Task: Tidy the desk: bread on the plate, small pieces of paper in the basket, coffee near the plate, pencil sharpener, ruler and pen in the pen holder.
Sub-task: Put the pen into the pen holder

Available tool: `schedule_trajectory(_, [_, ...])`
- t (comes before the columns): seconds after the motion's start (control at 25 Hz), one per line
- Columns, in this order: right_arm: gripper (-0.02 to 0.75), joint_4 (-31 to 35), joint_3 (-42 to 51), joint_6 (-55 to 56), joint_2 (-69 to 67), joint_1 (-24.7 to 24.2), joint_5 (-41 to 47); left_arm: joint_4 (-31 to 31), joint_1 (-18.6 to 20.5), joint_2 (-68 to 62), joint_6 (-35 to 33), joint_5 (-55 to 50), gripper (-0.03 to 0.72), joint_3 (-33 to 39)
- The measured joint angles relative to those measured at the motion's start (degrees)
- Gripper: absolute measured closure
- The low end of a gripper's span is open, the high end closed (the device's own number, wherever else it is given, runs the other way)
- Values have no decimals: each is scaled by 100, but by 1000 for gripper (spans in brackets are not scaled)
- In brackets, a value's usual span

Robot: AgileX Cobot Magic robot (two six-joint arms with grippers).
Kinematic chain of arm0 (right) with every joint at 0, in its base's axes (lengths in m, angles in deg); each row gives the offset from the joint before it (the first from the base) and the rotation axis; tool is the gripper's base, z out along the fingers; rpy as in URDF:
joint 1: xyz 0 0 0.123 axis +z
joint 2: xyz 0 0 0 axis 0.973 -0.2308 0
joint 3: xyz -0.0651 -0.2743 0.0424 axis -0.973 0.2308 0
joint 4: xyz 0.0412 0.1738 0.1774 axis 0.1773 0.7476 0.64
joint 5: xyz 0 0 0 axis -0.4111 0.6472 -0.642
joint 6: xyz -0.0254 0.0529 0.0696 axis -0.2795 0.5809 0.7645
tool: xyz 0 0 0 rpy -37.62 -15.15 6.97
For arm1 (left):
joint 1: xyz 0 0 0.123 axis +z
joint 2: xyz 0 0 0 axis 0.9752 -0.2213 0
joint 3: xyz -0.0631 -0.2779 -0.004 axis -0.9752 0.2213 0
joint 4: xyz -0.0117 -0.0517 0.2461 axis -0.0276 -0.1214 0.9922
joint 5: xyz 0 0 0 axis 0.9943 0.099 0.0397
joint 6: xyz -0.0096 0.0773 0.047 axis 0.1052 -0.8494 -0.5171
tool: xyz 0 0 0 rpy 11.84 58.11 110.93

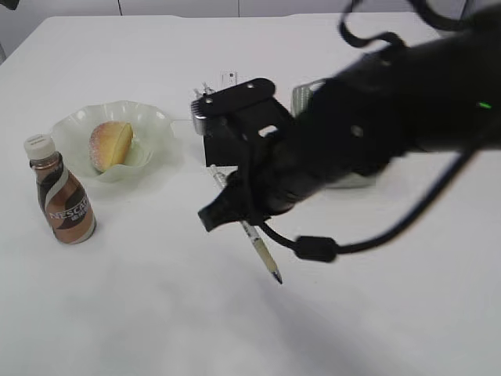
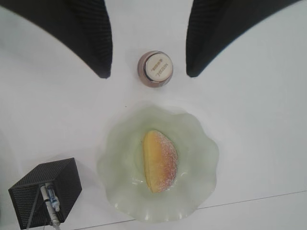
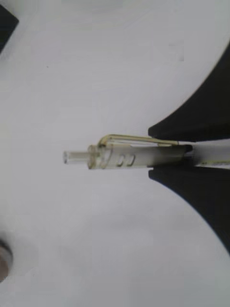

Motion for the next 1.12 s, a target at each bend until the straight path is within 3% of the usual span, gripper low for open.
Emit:
schedule_trajectory(0.2, [662, -9, 2003, 0, 1284, 0, -1714, 0, 0, 0, 0, 0, 318, 0])
schedule_trajectory(0.36, [662, -9, 2664, -4, 1656, 0, -2318, -34, 0, 0, 0, 0, 318, 0])
schedule_trajectory(0.48, [662, -9, 2711, -4, 1670, 0, -3008, -160, 0, 0, 0, 0, 318, 0])
schedule_trajectory(0.64, [662, 16, 2711, -386, 1670, 0, -4954, -266, 0, 0, 0, 0, 318, 0])
schedule_trajectory(0.8, [662, 864, 2692, -1429, 1399, 0, -6973, -279, 0, 0, 0, 0, 318, 0])
schedule_trajectory(0.96, [662, 1886, 2355, -2230, 975, 0, -7429, -283, 0, 0, 0, 0, 318, 0])
schedule_trajectory(1.12, [662, 2075, 1741, -2722, 457, -61, -7500, -245, 0, 0, 0, 0, 318, 0])
